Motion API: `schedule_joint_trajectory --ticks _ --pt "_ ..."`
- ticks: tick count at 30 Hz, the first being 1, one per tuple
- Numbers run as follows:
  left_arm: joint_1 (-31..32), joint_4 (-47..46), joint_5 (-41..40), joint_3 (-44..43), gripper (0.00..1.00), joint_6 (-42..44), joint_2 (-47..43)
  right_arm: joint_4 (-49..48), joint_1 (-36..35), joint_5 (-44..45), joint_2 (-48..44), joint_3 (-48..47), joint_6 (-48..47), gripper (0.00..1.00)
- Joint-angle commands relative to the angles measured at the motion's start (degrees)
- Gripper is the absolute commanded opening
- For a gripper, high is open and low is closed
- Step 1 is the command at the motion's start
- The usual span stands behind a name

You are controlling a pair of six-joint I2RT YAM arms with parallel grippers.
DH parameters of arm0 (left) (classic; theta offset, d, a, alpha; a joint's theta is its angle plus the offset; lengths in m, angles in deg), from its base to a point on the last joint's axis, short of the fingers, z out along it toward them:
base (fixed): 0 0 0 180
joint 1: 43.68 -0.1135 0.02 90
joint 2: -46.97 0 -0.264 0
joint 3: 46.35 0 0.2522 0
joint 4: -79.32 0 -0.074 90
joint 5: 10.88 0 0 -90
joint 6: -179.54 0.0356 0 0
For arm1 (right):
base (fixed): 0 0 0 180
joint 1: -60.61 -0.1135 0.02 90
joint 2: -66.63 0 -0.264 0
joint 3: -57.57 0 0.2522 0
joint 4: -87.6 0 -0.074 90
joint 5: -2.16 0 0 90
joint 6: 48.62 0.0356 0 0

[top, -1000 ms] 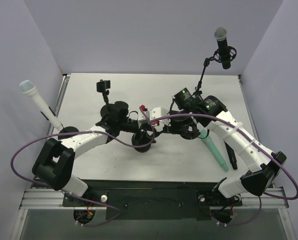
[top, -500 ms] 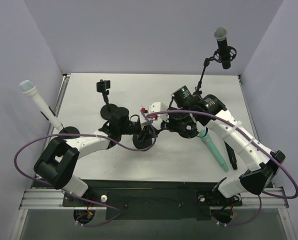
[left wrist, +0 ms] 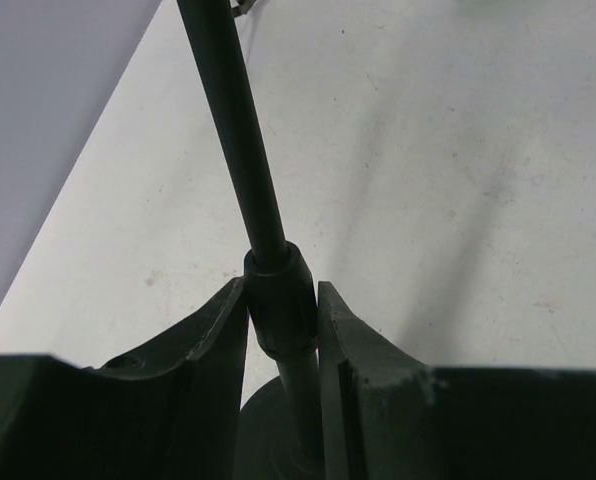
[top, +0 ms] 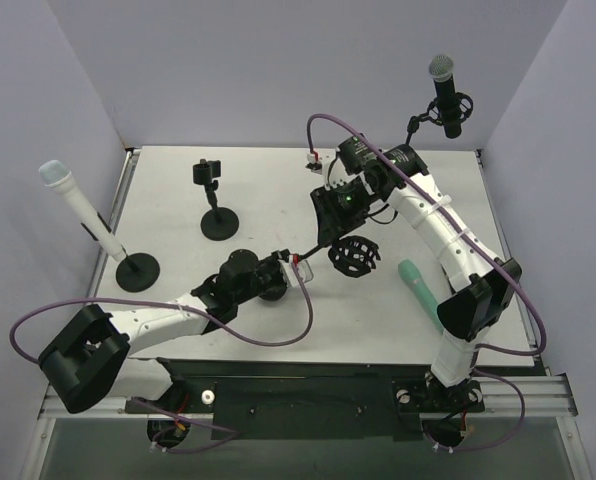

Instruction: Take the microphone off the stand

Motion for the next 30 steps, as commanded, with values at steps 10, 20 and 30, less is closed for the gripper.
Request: schedule_joint_trajectory --ticks 10,20,30 --pt "-15.3 17.4 35.8 -8.7 0.69 -22.3 -4.7 -3.0 0.8 -2.0 -3.4 3.1 -10.6 0.00" --pt "-16.0 10.5 49.2 -12.7 0.84 -21.7 4.3 -7.7 -7.6 1.0 -15.6 18.4 -40.2 0.00" --pt "-12.4 11.5 43.3 -11.7 0.49 -15.2 6.9 -12.7 -8.6 5.5 -17.9 19.3 -41.3 0.00"
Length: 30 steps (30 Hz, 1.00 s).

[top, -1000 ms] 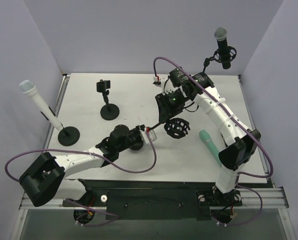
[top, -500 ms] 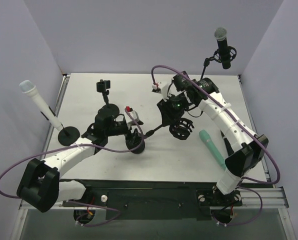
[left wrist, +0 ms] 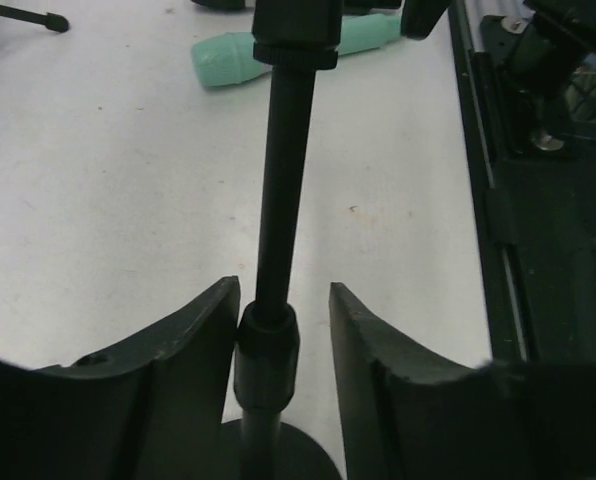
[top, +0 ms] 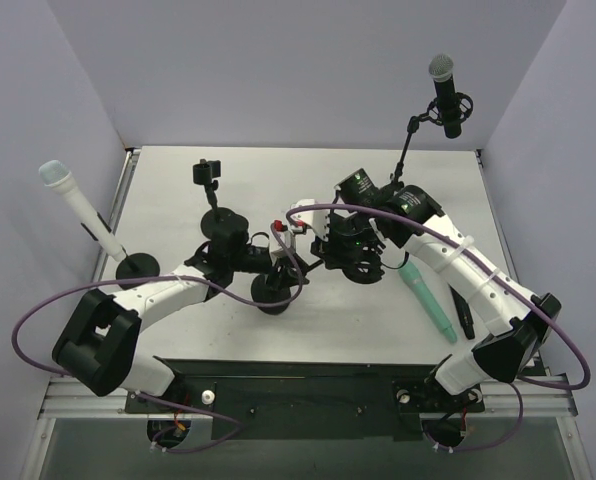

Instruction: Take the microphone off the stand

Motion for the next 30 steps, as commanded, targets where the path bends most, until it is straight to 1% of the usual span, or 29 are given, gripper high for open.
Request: schedule_joint_trajectory --ticks 1,2,3,4,5,6,7,8,9,10,11,12,13,14,15,16,17,18,20,22,24,25,26,27,28,29,30 --pt "0.8 -3.0 -2.6 0.0 0.43 2.7 0.6 -2.8 0.5 4.0 -2.1 -0.3 -1.9 0.00" --pt "1.3 -3.2 -4.5 0.6 0.40 2.8 0.6 -2.8 0.6 4.0 -2.3 -0.3 -1.3 0.00" --pt "1.4 -3.8 -5.4 0.9 0.33 2.9 0.5 -2.8 0.6 4.1 -2.5 -0.2 -1.0 0.00" --pt "1.8 -4.7 -7.1 1.8 0.22 2.8 0.4 -2.8 0.9 4.1 -2.8 -0.2 -0.5 0.00" --pt "2.1 -6.3 -8.3 2.3 0.16 2.2 0.2 -2.8 0.9 4.5 -2.9 -0.3 0.2 0.00" --pt "3.1 -7.5 -11.9 3.2 0.00 2.0 0.1 -2.8 1.1 4.8 -2.9 -0.6 1.1 0.00" --pt "5.0 -10.6 -14.6 3.8 0.00 0.6 -0.1 -2.8 1.1 5.7 -2.6 -1.6 4.3 0.00" --pt "6.2 -12.1 -22.3 5.0 0.00 0.2 -0.5 -2.8 1.5 6.2 -1.7 -2.6 6.7 0.00" --pt "8.8 -15.4 -26.5 5.4 0.00 -0.2 -0.6 -2.8 2.1 7.4 -0.9 -5.1 14.2 0.00" --pt "10.3 -17.1 -35.5 6.2 0.00 -0.3 -0.7 -2.5 2.6 8.9 0.8 -6.4 18.6 0.00" --pt "13.8 -20.5 -42.2 6.6 0.00 -0.3 -0.4 -1.9 3.5 11.8 2.3 -10.1 28.7 0.00" --pt "15.1 -21.8 -53.8 6.6 0.00 -0.6 0.0 1.8 4.1 13.2 5.7 -12.4 32.9 0.00" --pt "16.9 -23.2 -57.0 6.1 0.00 -1.7 1.0 4.9 5.5 12.8 7.7 -18.3 40.4 0.00" --pt "17.3 -23.2 -61.3 5.0 0.00 -3.1 1.4 10.5 6.1 12.2 12.5 -21.2 43.6 0.00" --pt "17.5 -22.6 -62.1 3.9 0.00 -5.3 2.1 13.6 6.6 11.8 14.4 -26.0 47.6 0.00" --pt "17.7 -22.0 -62.4 3.4 0.00 -6.4 2.4 14.3 6.5 12.0 15.6 -26.4 47.3 0.00" --pt "17.7 -21.7 -60.4 3.3 0.02 -6.8 2.7 13.3 5.8 12.3 14.4 -24.5 46.2 0.00" --pt "17.7 -21.5 -59.6 3.3 0.18 -7.0 2.8 11.8 5.7 12.4 13.9 -23.6 46.5 0.00" --pt "17.7 -21.1 -57.0 3.9 0.42 -7.2 2.3 11.7 5.6 12.4 14.0 -23.5 46.8 0.00" --pt "17.4 -19.9 -54.6 4.5 0.56 -7.7 1.5 11.9 5.5 13.6 13.8 -23.8 45.8 0.00" --pt "16.7 -18.7 -51.2 5.0 0.64 -7.8 0.1 11.9 5.5 14.2 13.9 -24.1 44.1 0.00" --pt "15.7 -18.2 -47.8 5.4 0.66 -7.9 -1.0 11.7 5.7 14.0 14.0 -24.2 42.3 0.00" --pt "15.1 -16.4 -46.1 5.5 0.66 -8.2 -1.6 11.8 5.7 12.4 13.8 -24.4 40.7 0.00" --pt "13.7 -15.6 -42.4 5.7 0.67 -8.4 -3.0 11.8 6.0 11.4 13.7 -24.3 36.4 0.00" --pt "12.8 -14.3 -40.9 5.9 0.68 -8.9 -3.5 11.8 5.9 8.8 13.3 -23.6 34.2 0.00" --pt "10.8 -13.7 -36.6 6.1 0.68 -9.5 -4.4 11.8 5.9 7.5 12.3 -22.8 28.6 0.00" --pt "9.6 -13.0 -34.2 5.9 0.68 -10.2 -4.7 11.7 6.0 4.9 11.6 -20.9 25.8 0.00"
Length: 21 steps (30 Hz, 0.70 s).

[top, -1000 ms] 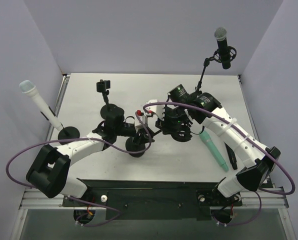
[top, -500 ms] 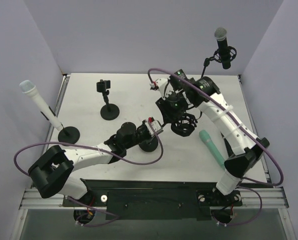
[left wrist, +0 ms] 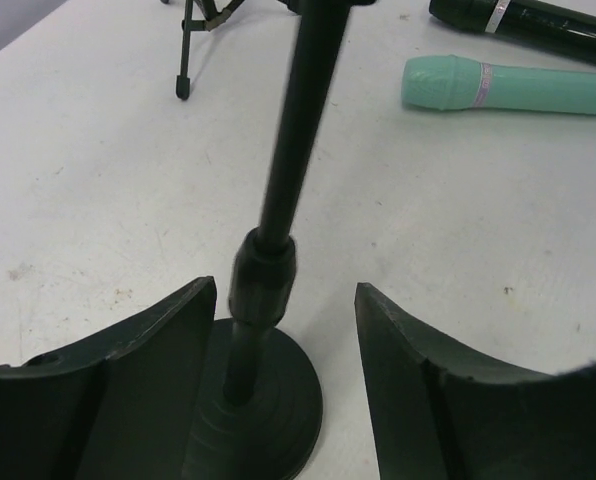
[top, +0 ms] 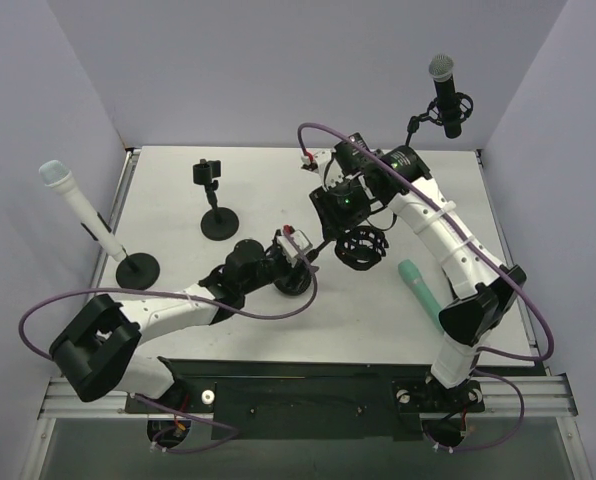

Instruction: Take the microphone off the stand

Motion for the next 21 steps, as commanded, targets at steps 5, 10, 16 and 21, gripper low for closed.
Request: schedule_joint_trajectory --ticks 5,10,16,21 --pt "-9.9 2.9 26.3 -0.4 0.70 0.6 -3.7 -2.8 0.2 -12.4 -11.2 11.0 -33.0 0.00" --pt "-10.6 3.5 37.4 -3.2 0.70 3.0 1.3 -4.5 -2.2 -10.7 -13.8 16.0 -41.5 0.00" --pt "-8.1 0.9 35.4 -4.2 0.66 4.9 4.2 -5.5 -3.1 -9.9 -12.7 14.7 -40.9 0.00" --pt "-6.3 -0.8 27.3 -4.4 0.31 5.1 3.7 -8.7 -3.1 -6.6 -12.7 13.8 -32.4 0.00"
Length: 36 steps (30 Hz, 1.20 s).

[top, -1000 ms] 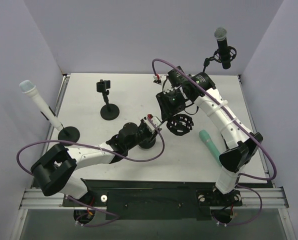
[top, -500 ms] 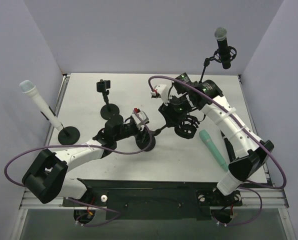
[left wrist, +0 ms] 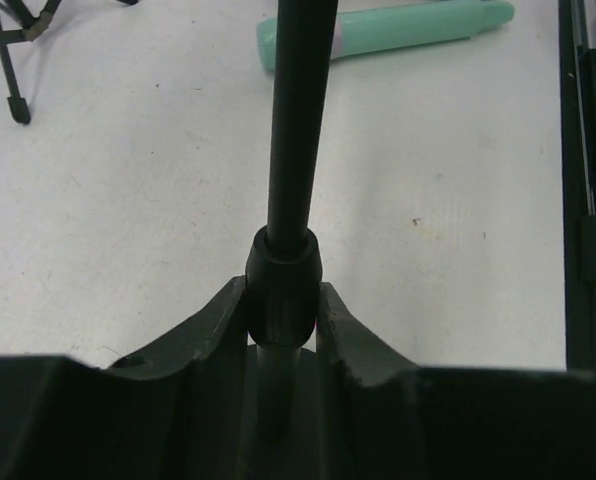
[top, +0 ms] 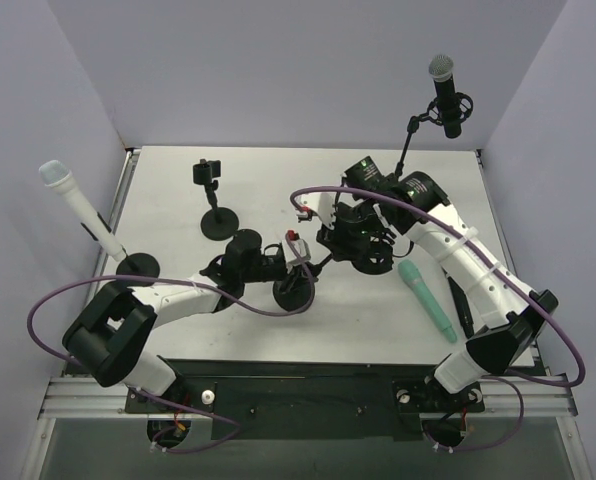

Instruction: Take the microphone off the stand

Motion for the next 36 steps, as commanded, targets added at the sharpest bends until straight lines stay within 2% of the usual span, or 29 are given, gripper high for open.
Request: schedule_joint_trajectory --ticks 1,2,3,4,6,7,9,11,12,15,16,21,26,30,36 --pt "2.2 -4.5 -7.3 -2.6 0.21 0.9 -1.0 -5.6 0.0 3.6 0.5 -2.4 9.9 0.00" --pt "3.1 -5.5 -9.0 -2.1 0.09 0.7 -1.2 -5.9 0.0 8.2 1.2 -4.6 20.0 0.00" --pt "4.0 -6.4 -15.9 -1.8 0.00 0.9 -1.7 -4.7 0.1 10.7 3.7 -6.6 25.2 0.00" --pt "6.7 -9.3 -22.3 -0.6 0.00 0.9 -1.8 -2.6 0.8 13.8 5.7 -12.3 33.5 0.00" --pt "10.5 -14.3 -46.0 0.2 0.00 0.7 -0.4 6.0 2.5 12.3 12.2 -20.6 42.8 0.00" --pt "10.9 -14.9 -47.8 -0.1 0.00 -0.1 0.2 6.4 2.7 12.6 13.2 -19.0 44.9 0.00" --pt "10.7 -11.7 -44.0 -1.7 0.00 -2.9 1.1 4.8 1.4 14.7 11.5 -17.4 44.1 0.00" --pt "10.7 -11.0 -38.2 -1.5 0.19 -3.3 0.7 6.2 0.7 15.1 12.2 -18.7 43.6 0.00" --pt "10.6 -10.4 -33.6 -1.3 0.39 -3.6 0.1 6.2 0.7 15.3 11.9 -18.7 42.5 0.00" --pt "10.0 -7.2 -27.7 -0.5 0.59 -3.0 -2.2 7.3 1.1 19.1 11.1 -19.7 39.3 0.00" --pt "9.7 -6.4 -25.2 0.3 0.72 -2.7 -3.7 7.9 1.4 19.2 10.4 -19.8 37.3 0.00" --pt "5.4 2.2 -19.5 1.7 0.73 -3.6 -9.2 10.3 3.2 20.0 6.7 -18.8 31.7 0.00" --pt "1.5 7.2 -18.3 3.3 0.73 -4.6 -15.8 17.6 3.4 20.9 4.2 -18.0 27.1 0.00" --pt "0.4 9.0 -18.9 4.2 0.73 -6.0 -19.2 21.0 3.6 21.3 3.2 -15.9 25.3 0.00" --pt "-0.2 8.6 -17.4 5.3 0.71 -9.1 -20.9 24.1 3.8 21.3 7.5 -16.3 24.4 0.00"
